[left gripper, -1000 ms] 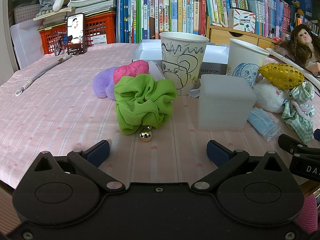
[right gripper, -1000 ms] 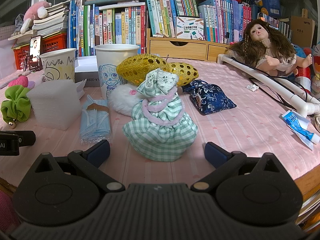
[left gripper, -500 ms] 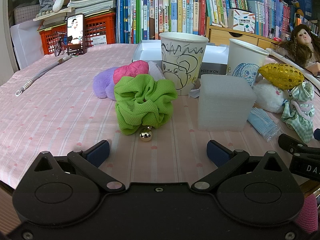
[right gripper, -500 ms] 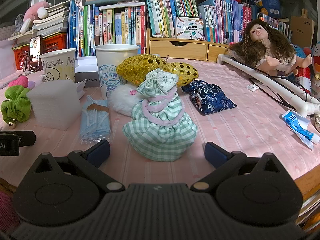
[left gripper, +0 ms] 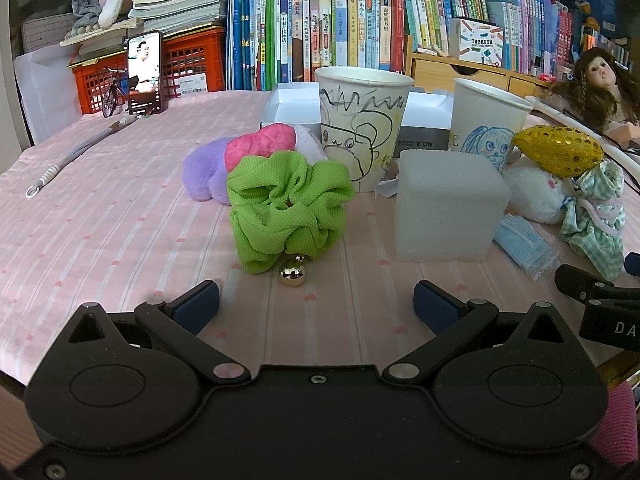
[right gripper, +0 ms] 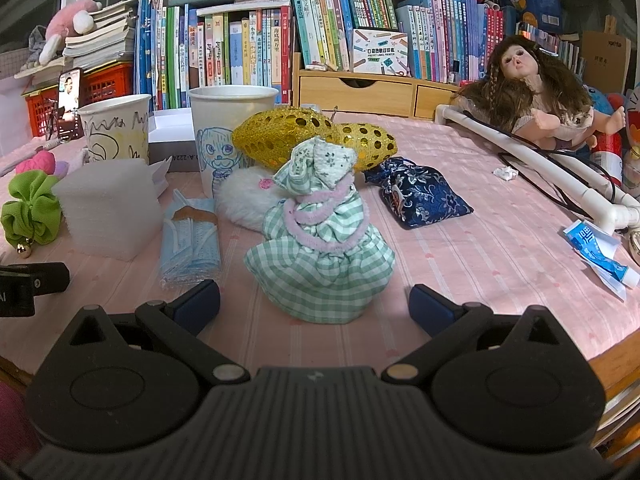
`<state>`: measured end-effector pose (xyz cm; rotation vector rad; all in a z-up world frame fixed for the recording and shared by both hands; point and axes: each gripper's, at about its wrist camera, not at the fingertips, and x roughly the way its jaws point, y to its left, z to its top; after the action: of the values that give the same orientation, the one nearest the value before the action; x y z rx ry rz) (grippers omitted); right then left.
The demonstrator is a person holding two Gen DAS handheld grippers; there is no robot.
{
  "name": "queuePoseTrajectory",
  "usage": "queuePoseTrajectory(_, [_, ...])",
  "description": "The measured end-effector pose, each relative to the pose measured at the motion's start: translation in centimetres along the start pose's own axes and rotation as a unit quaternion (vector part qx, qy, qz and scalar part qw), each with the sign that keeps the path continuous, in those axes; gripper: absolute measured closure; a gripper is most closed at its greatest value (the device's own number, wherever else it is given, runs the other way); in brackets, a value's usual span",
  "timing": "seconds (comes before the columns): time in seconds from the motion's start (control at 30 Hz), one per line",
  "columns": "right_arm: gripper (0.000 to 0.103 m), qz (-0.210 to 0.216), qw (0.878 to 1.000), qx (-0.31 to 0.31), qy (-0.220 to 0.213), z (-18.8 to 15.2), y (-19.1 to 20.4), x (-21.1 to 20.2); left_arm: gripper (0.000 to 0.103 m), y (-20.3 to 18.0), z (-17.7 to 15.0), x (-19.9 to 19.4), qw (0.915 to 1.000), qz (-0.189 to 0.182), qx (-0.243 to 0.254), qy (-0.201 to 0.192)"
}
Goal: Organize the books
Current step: 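Grasp the green scrunchie with the left tool while the right tool grasps the green gingham pouch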
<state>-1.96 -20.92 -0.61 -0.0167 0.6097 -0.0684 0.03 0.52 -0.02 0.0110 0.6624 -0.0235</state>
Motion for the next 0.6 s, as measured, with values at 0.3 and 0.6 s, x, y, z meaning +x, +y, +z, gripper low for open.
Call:
queuePoseTrajectory(0.3, [0.000, 0.021, 1.000, 0.003, -0.001, 0.5, -0.3, -0.2, 0.002, 0.9, 0.5, -0.5, 0.9996, -0.003, -0.021, -0.018])
queuePoseTrajectory(0.6, [0.004, 0.049, 0.997, 0.022, -0.056, 1.9, -1.1, -1.2, 0.018, 2.3, 2.4, -2.5, 0.9960, 0.005, -0.025, -0.085])
